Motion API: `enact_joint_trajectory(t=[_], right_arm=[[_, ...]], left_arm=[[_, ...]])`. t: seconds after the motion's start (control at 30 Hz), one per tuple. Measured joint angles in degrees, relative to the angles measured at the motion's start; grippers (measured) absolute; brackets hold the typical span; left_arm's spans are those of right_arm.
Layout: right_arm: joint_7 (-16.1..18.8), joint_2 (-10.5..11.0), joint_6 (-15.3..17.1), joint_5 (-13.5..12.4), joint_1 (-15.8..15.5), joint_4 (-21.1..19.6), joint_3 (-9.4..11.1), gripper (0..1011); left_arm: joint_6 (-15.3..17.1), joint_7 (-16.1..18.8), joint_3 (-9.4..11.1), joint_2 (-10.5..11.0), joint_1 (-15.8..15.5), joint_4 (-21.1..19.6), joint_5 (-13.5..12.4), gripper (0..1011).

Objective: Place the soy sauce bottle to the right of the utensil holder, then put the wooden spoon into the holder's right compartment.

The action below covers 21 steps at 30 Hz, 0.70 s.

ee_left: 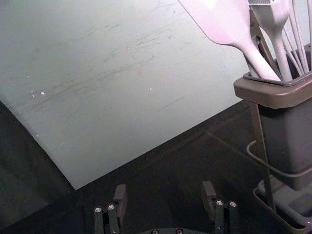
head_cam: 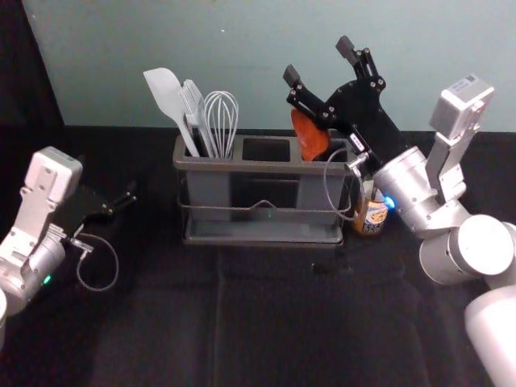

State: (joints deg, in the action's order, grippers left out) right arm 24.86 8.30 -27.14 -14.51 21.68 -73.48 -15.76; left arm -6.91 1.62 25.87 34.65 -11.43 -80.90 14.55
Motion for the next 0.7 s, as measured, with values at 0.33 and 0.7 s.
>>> enact_joint_trajectory(t=[0.33, 0.7], right_arm=[[-3.47, 3.52, 7.96, 1.27, -7.93, -12.29, 0.93, 1003], [-6.26, 8.98, 18.36, 0.51, -18.42, -26.06, 3.62, 1003]], left_arm=[[0.00, 0.00, 0.00, 0.00, 0.00, 0.00, 0.00, 1005], [0.00, 0.00, 0.00, 0.00, 0.00, 0.00, 0.00, 1005]])
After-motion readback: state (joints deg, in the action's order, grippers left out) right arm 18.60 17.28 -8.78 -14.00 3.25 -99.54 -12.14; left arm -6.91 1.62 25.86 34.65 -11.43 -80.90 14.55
